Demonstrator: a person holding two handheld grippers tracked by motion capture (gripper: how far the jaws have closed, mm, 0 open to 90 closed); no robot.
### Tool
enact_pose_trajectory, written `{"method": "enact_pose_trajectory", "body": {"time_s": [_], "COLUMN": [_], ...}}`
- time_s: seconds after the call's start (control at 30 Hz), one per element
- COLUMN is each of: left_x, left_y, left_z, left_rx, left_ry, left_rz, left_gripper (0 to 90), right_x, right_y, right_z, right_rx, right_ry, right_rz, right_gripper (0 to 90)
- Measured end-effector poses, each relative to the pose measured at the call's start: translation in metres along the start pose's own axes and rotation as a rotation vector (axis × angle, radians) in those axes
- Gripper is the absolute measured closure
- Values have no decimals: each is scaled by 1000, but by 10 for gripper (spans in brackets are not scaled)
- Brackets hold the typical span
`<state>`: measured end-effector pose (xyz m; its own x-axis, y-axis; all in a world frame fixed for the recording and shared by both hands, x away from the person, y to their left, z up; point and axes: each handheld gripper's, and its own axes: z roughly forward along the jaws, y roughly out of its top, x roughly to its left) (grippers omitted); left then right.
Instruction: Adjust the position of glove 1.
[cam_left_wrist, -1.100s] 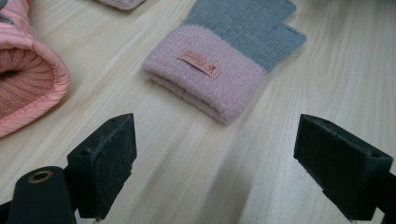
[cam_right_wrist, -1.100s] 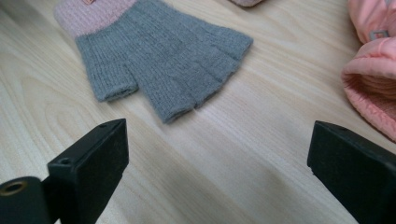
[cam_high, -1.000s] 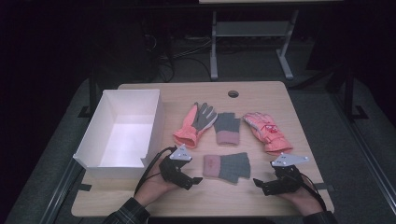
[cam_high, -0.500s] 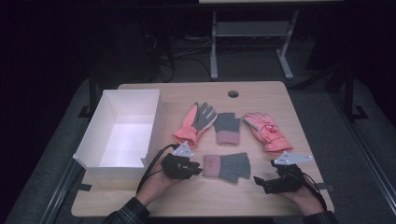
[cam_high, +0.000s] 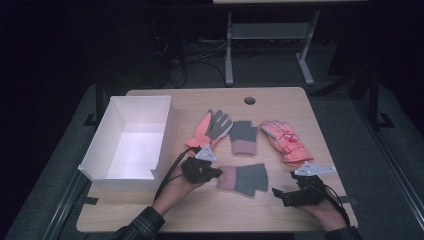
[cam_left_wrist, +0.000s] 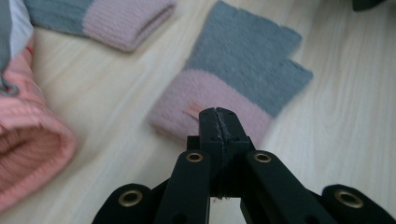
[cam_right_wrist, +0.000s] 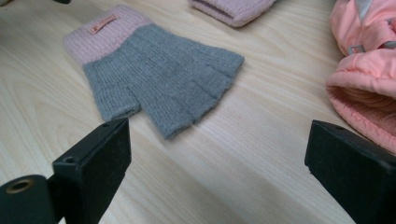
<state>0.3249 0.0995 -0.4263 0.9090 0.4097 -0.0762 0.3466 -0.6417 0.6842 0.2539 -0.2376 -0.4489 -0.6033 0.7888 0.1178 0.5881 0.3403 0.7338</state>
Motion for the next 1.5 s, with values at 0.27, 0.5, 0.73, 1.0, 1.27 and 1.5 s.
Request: {"method": "enact_pose_trajectory", "body": {"time_s": [0.27, 0.5, 0.73, 1.0, 1.27, 1.5], "left_x": [16, 29, 38, 34, 25, 13], "left_y": [12, 16, 22, 19, 10, -3], "left_z": [15, 32, 44, 47, 38, 27], "left_rx": [3, 19, 36, 70, 86, 92], "left_ry": [14, 30, 34, 19, -30, -61], "left_rz": [-8, -7, -10, -2, -8, -21], "left_gripper": [897, 896, 896, 896, 896, 896], "right_x": [0, 0, 0, 0, 0, 0], "right_y": [1, 1, 0, -1, -1, -1], "right_z": [0, 3, 4, 5, 5, 5], "right_rx": [-3, -3, 5, 12, 14, 15], "right_ry": [3, 1, 1, 0, 0, -4], "right_rz": [0, -9, -6, -16, -14, -13], "right_gripper": [66, 66, 66, 66, 66, 66]}}
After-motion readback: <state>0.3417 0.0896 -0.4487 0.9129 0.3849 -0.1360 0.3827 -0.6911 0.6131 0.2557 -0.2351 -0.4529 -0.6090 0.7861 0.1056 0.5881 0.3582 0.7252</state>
